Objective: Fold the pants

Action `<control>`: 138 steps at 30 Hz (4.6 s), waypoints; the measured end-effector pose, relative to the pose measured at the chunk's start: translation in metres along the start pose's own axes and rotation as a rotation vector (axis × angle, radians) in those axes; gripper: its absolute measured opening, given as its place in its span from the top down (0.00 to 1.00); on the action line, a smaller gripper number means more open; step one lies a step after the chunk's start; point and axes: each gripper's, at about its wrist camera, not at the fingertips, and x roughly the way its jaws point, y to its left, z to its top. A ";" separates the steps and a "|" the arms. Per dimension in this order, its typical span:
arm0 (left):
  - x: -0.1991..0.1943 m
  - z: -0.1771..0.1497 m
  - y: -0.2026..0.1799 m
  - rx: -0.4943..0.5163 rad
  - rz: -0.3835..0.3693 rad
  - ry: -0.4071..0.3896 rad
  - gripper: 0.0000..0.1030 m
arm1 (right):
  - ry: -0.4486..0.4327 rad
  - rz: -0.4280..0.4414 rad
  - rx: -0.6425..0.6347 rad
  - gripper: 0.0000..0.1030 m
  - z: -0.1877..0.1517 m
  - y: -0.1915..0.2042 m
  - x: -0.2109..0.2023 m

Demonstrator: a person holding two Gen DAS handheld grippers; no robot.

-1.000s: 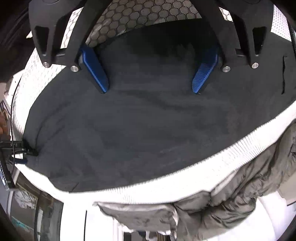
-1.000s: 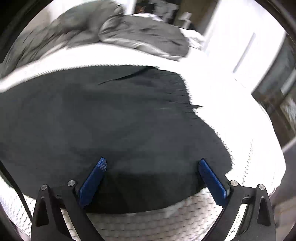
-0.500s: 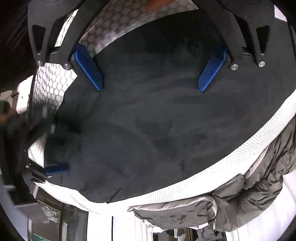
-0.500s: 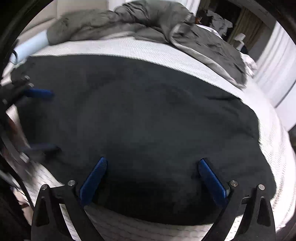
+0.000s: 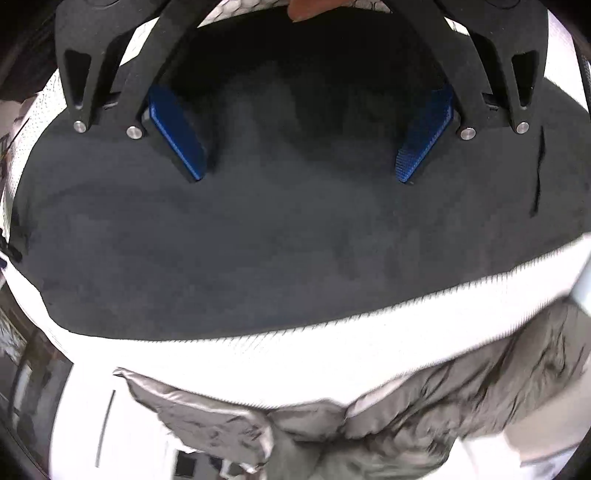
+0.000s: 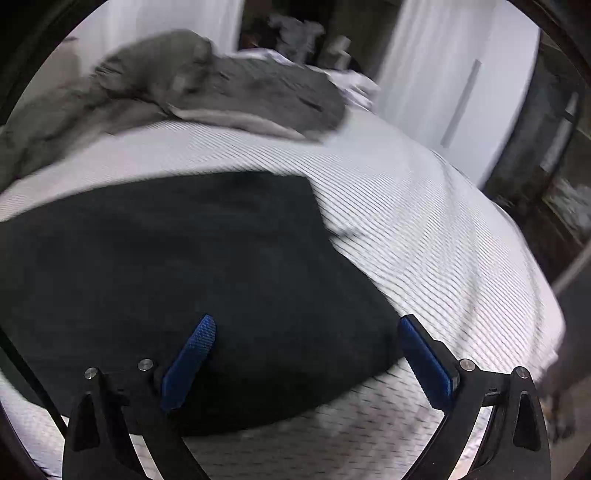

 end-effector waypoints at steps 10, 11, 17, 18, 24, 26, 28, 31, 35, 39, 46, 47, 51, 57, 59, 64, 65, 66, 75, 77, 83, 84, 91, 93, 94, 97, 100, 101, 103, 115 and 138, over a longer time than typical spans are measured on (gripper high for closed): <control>0.033 0.028 -0.029 0.103 0.070 0.124 0.01 | 0.095 0.204 -0.226 0.03 0.044 0.121 0.049; 0.034 0.027 -0.025 0.096 0.082 0.122 0.01 | 0.111 0.162 -0.248 0.03 0.045 0.125 0.057; 0.032 0.014 0.019 0.011 0.181 0.129 0.00 | 0.115 -0.150 -0.092 0.03 0.045 0.060 0.071; 0.030 0.012 0.023 0.000 0.181 0.131 0.00 | 0.115 -0.179 -0.057 0.03 0.044 0.050 0.071; -0.008 0.024 0.014 0.014 0.057 0.008 0.01 | 0.051 -0.023 0.006 0.03 0.046 0.049 0.042; -0.007 0.036 0.002 0.049 0.031 -0.012 0.01 | 0.011 0.082 -0.040 0.03 0.060 0.077 0.034; 0.007 0.047 -0.008 0.076 0.049 0.017 0.01 | 0.026 0.175 -0.074 0.03 0.069 0.105 0.038; 0.036 0.058 -0.014 0.094 0.072 0.101 0.01 | 0.072 0.197 -0.166 0.03 0.078 0.148 0.061; 0.059 0.051 0.004 0.074 0.132 0.168 0.00 | 0.143 0.148 -0.280 0.03 0.078 0.172 0.085; 0.052 0.044 0.034 0.004 0.226 0.147 0.00 | 0.161 -0.091 -0.172 0.03 0.075 0.113 0.102; -0.003 0.028 -0.016 0.082 0.100 0.022 0.02 | 0.129 -0.114 0.008 0.03 0.055 0.046 0.059; -0.015 0.025 -0.033 0.094 0.036 -0.014 0.02 | 0.090 -0.084 -0.013 0.03 0.050 0.051 0.039; -0.031 0.010 -0.115 0.247 -0.181 -0.034 0.01 | -0.005 0.189 -0.035 0.03 0.018 0.069 -0.012; -0.012 -0.026 -0.183 0.444 -0.164 0.049 0.00 | 0.127 0.125 -0.194 0.03 -0.030 0.100 0.009; -0.011 -0.023 -0.176 0.410 -0.186 0.077 0.00 | 0.119 0.070 -0.114 0.03 -0.031 0.073 0.007; -0.006 -0.016 -0.153 0.369 -0.167 0.075 0.00 | 0.151 -0.095 0.132 0.03 -0.040 -0.009 0.016; -0.011 -0.016 -0.156 0.365 -0.155 0.057 0.01 | 0.156 -0.028 0.213 0.03 -0.043 -0.022 0.015; -0.019 -0.015 -0.159 0.355 -0.157 0.027 0.01 | 0.146 0.022 0.276 0.03 -0.045 -0.031 0.010; -0.025 0.011 -0.217 0.340 -0.296 -0.057 0.01 | 0.101 0.553 0.715 0.16 -0.078 -0.067 -0.002; -0.012 0.005 -0.239 0.373 -0.265 -0.009 0.01 | 0.098 0.605 0.781 0.16 -0.080 -0.072 0.012; 0.003 -0.004 -0.265 0.395 -0.210 0.021 0.00 | 0.032 0.598 0.818 0.54 -0.030 -0.089 0.069; 0.002 -0.004 -0.262 0.382 -0.219 0.024 0.00 | 0.037 0.584 0.804 0.62 -0.027 -0.086 0.073; -0.015 0.004 -0.193 0.230 -0.284 -0.003 0.01 | -0.110 0.611 0.673 0.84 0.008 -0.072 0.031; -0.022 0.008 -0.158 0.170 -0.253 -0.028 0.01 | -0.148 0.637 0.589 0.85 0.023 -0.054 0.011; -0.026 0.010 -0.134 0.121 -0.229 -0.042 0.01 | -0.162 0.660 0.558 0.85 0.027 -0.044 0.000; -0.035 0.012 -0.071 -0.008 -0.179 -0.064 0.01 | -0.181 0.726 0.444 0.85 0.051 0.004 -0.027; -0.048 0.011 0.001 -0.165 -0.132 -0.100 0.01 | -0.182 0.808 0.295 0.86 0.079 0.072 -0.043; -0.052 0.010 0.028 -0.226 -0.117 -0.117 0.01 | -0.179 0.844 0.225 0.86 0.091 0.104 -0.051; -0.061 0.003 0.070 -0.317 -0.087 -0.142 0.01 | -0.173 0.912 0.111 0.86 0.107 0.165 -0.062; -0.059 -0.017 0.113 -0.306 -0.055 -0.094 0.01 | 0.128 0.953 -0.321 0.28 0.061 0.312 -0.040; 0.031 0.018 0.049 -0.233 -0.418 0.186 0.39 | 0.174 0.684 -0.008 0.28 -0.008 0.127 0.008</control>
